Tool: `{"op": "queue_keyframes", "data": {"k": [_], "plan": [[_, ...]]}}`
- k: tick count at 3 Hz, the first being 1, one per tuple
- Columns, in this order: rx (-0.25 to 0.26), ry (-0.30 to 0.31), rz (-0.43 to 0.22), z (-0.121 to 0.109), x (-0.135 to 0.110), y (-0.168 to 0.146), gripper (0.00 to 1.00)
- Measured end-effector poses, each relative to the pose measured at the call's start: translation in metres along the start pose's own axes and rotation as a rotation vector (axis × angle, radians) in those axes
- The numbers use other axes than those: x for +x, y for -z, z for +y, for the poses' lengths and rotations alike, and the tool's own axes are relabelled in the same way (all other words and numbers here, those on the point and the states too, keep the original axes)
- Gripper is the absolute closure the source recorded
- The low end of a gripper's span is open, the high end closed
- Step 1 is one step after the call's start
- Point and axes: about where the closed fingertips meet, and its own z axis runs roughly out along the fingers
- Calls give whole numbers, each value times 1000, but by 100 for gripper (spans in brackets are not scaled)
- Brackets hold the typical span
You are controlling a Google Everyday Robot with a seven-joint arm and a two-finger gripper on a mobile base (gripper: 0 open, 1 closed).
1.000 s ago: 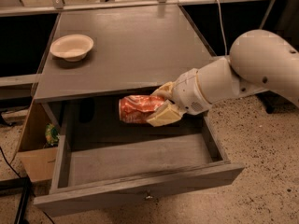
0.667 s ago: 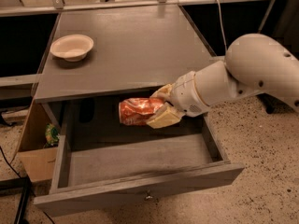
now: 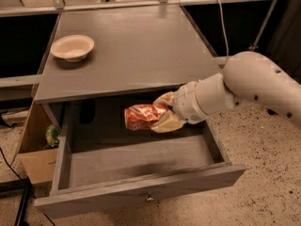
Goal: Place coke can into top drawer
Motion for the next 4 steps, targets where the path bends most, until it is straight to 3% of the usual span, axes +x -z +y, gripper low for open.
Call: {"op": "queue_keyframes", "data": {"k": [2,4], "plan": [[9,13,2,-20,38,-33,100],[-27,10,3,-20,67,-69,100]]}}
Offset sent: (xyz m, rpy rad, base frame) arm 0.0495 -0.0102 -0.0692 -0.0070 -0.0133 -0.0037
